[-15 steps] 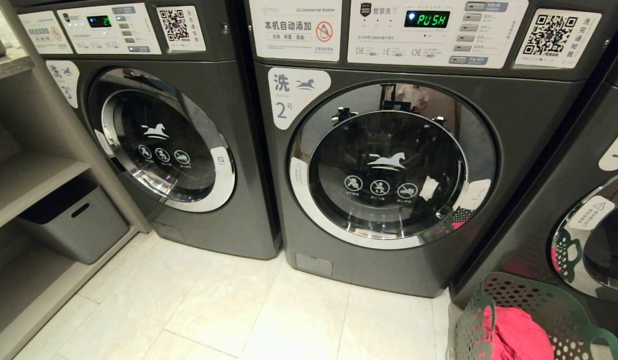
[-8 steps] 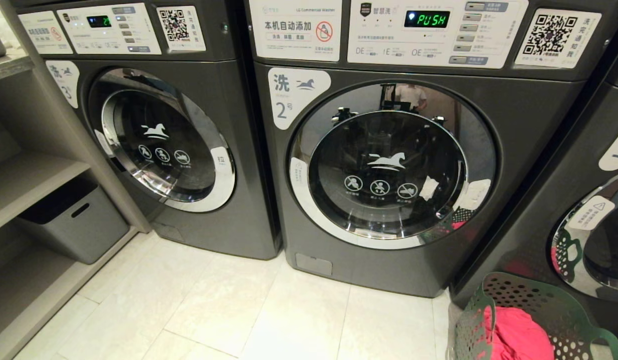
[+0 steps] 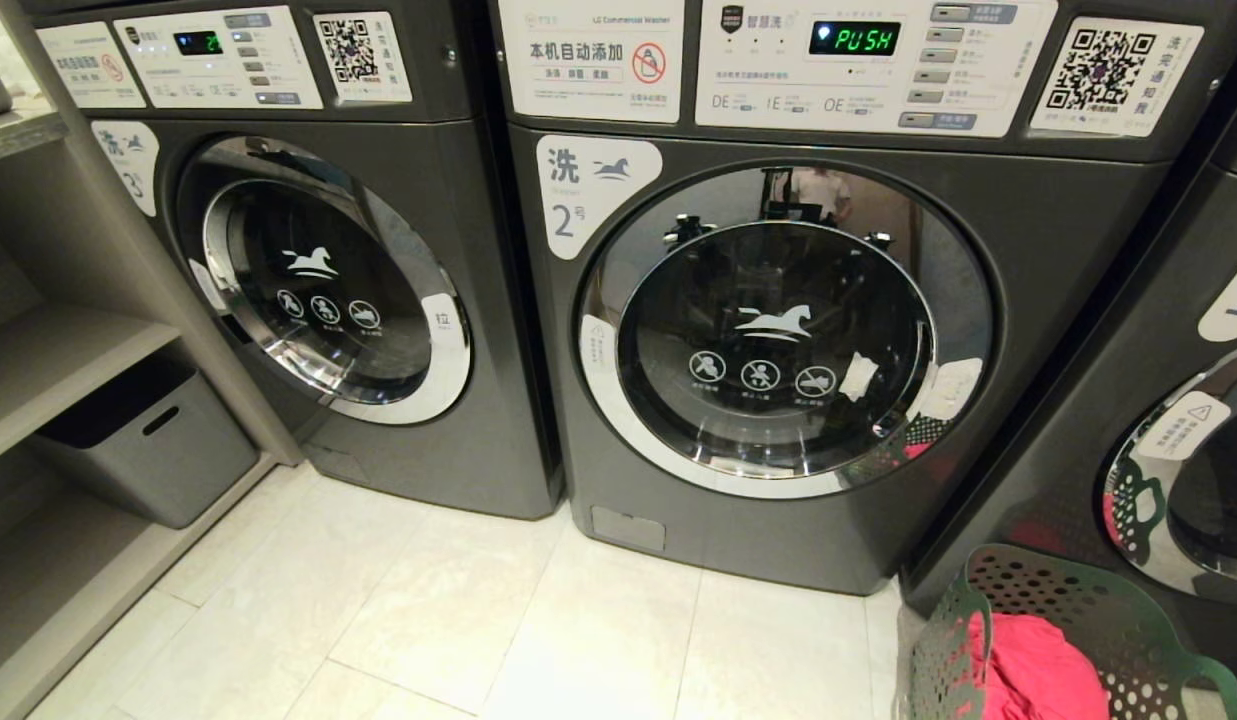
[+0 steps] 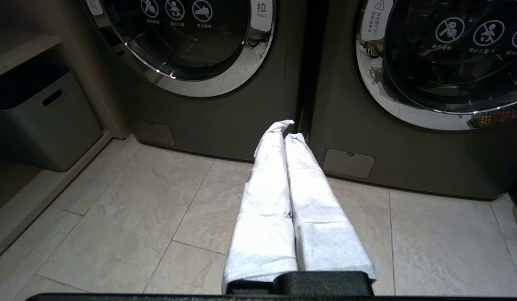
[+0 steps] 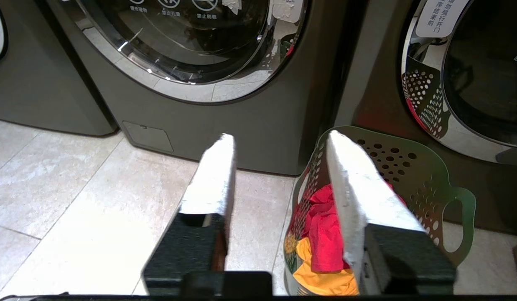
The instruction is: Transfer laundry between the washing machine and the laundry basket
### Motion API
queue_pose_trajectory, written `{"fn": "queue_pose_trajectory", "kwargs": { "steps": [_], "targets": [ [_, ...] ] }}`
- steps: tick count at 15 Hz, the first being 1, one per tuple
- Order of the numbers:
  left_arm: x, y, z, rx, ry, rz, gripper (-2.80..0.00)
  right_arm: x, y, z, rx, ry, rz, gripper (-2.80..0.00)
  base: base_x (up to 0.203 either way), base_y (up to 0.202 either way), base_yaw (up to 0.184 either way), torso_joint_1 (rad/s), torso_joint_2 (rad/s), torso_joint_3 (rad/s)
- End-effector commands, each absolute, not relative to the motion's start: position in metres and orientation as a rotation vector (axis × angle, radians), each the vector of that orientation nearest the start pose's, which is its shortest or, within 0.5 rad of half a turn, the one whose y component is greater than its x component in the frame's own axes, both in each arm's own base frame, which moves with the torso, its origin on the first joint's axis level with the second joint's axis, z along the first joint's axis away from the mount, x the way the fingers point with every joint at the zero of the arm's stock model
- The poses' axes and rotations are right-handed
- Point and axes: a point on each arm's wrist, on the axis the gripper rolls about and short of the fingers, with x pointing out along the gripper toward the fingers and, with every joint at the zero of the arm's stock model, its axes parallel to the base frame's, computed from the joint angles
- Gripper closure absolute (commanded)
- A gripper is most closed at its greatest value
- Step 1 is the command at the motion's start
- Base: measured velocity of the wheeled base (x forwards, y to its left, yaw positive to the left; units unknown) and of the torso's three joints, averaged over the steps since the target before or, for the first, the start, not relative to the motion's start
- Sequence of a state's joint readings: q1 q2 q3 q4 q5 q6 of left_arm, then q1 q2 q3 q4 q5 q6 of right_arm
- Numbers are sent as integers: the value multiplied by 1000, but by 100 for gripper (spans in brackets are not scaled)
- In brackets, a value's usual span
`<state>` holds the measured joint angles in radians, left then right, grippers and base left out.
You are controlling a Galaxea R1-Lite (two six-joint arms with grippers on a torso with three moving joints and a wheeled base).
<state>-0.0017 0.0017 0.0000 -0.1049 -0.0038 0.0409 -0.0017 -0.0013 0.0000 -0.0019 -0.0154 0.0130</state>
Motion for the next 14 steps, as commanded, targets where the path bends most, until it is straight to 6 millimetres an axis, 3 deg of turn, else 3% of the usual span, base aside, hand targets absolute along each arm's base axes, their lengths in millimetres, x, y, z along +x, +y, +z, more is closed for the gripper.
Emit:
{"fn": "queue_pose_trajectory", "kwargs": {
  "steps": [1,14],
  "targets": [
    [-20,0,75,40,-64,-4,0,-23,0,76,13,-5,-17,0,0,0,0,0,0,0],
    [-20,0,75,40,-63,-5,0,-23,0,76,14,-6,-17,0,0,0,0,0,0,0]
  ]
}}
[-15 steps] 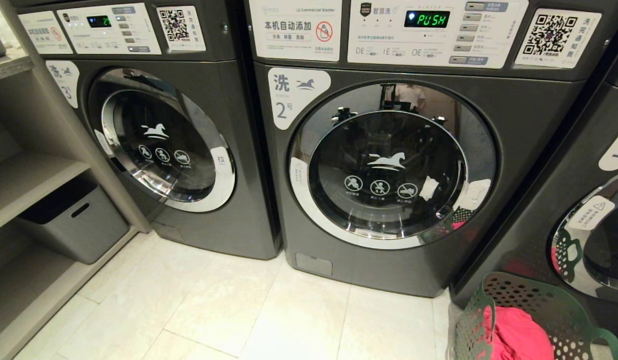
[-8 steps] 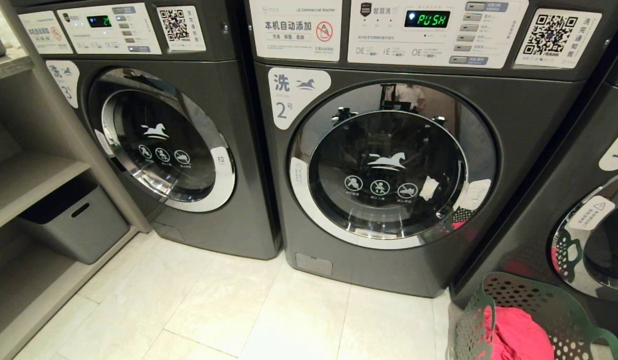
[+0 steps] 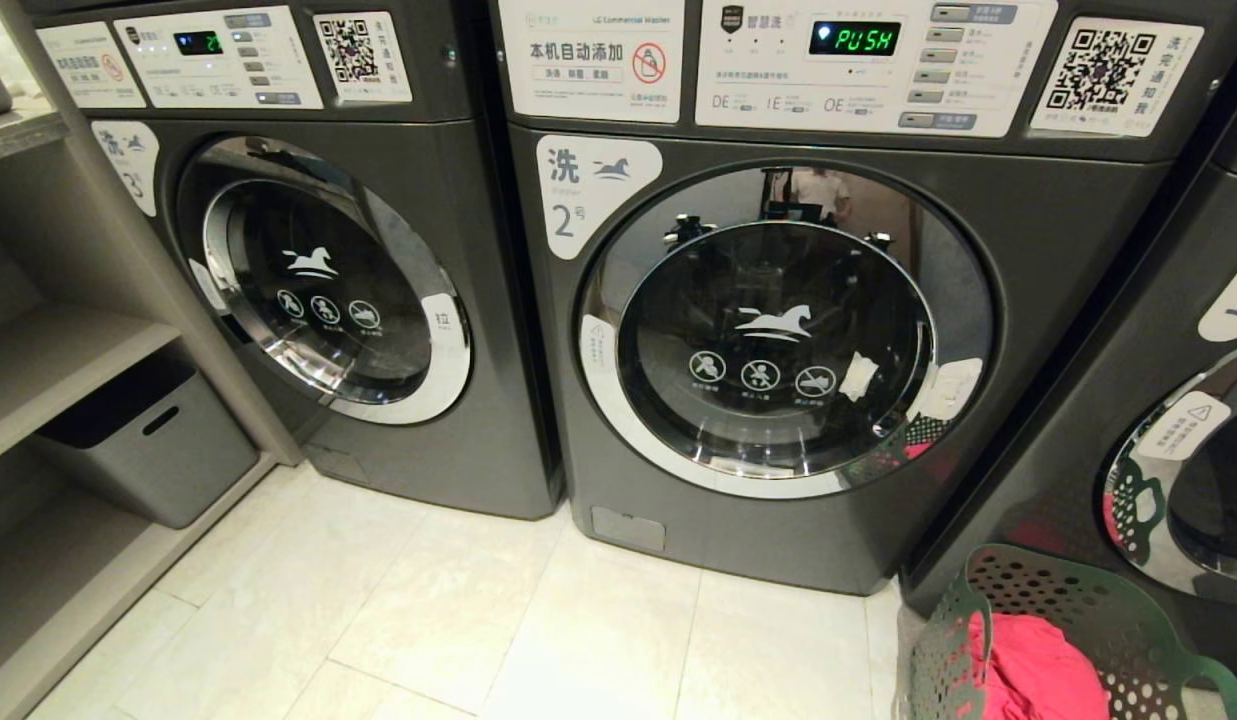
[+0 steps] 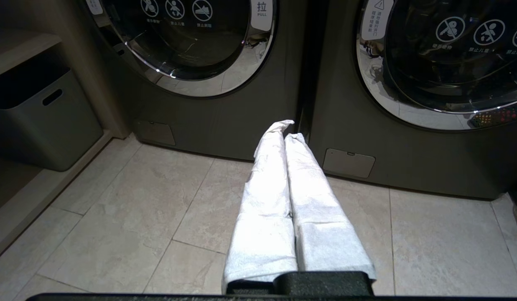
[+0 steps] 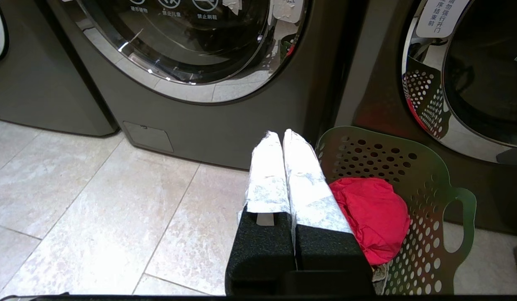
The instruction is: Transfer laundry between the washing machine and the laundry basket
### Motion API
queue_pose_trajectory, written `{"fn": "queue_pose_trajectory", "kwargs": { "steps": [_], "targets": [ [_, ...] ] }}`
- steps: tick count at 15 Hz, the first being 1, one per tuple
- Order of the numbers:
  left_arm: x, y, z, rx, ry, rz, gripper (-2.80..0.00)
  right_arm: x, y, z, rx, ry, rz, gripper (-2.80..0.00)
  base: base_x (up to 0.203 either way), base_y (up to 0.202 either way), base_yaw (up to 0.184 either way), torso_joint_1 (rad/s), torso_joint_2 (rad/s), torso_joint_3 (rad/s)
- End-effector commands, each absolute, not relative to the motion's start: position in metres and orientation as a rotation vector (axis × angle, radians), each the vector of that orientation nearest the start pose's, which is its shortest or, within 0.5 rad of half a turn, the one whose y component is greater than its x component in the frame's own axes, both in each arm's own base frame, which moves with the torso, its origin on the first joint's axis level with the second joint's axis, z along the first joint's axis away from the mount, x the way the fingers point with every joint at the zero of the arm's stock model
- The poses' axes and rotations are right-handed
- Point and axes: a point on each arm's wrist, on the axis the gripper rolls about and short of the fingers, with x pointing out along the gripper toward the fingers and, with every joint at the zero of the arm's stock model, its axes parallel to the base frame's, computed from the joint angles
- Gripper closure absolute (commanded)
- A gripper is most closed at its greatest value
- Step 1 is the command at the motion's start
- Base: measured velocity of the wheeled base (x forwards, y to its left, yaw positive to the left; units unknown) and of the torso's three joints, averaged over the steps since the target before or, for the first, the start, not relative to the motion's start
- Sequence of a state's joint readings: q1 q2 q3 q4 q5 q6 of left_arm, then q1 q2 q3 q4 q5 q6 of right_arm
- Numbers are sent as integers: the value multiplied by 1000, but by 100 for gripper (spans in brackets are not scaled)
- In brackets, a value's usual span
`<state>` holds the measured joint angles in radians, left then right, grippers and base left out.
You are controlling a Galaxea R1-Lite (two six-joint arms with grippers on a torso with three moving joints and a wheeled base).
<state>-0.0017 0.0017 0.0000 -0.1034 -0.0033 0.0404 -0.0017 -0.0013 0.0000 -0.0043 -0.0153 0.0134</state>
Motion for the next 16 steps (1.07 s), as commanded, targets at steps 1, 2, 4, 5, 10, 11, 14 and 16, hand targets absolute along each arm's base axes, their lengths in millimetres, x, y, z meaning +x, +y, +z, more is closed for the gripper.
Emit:
{"fn": "queue_pose_trajectory", "kwargs": {
  "steps": [1,2,4,5,10,11,14,16],
  "targets": [
    [-20,0,75,40,-63,-3,0,-23,0,76,14,-6,-17,0,0,0,0,0,0,0],
    [-20,0,75,41,-63,-3,0,-23,0,76,14,-6,-17,0,0,0,0,0,0,0],
    [-20,0,75,40,-63,-3,0,-23,0,76,14,-6,-17,0,0,0,0,0,0,0],
    [-20,0,75,40,-63,-3,0,-23,0,76,15,-6,-17,0,0,0,0,0,0,0],
    [-20,0,75,41,-63,-3,0,-23,0,76,15,-5,-17,0,0,0,0,0,0,0],
    [-20,0,75,41,-63,-3,0,-23,0,76,11,-6,-18,0,0,0,0,0,0,0],
    [-20,0,75,40,-63,-3,0,-23,0,76,15,-6,-17,0,0,0,0,0,0,0],
    [-20,0,75,40,-63,-3,0,-23,0,76,14,-6,-17,0,0,0,0,0,0,0]
  ]
}}
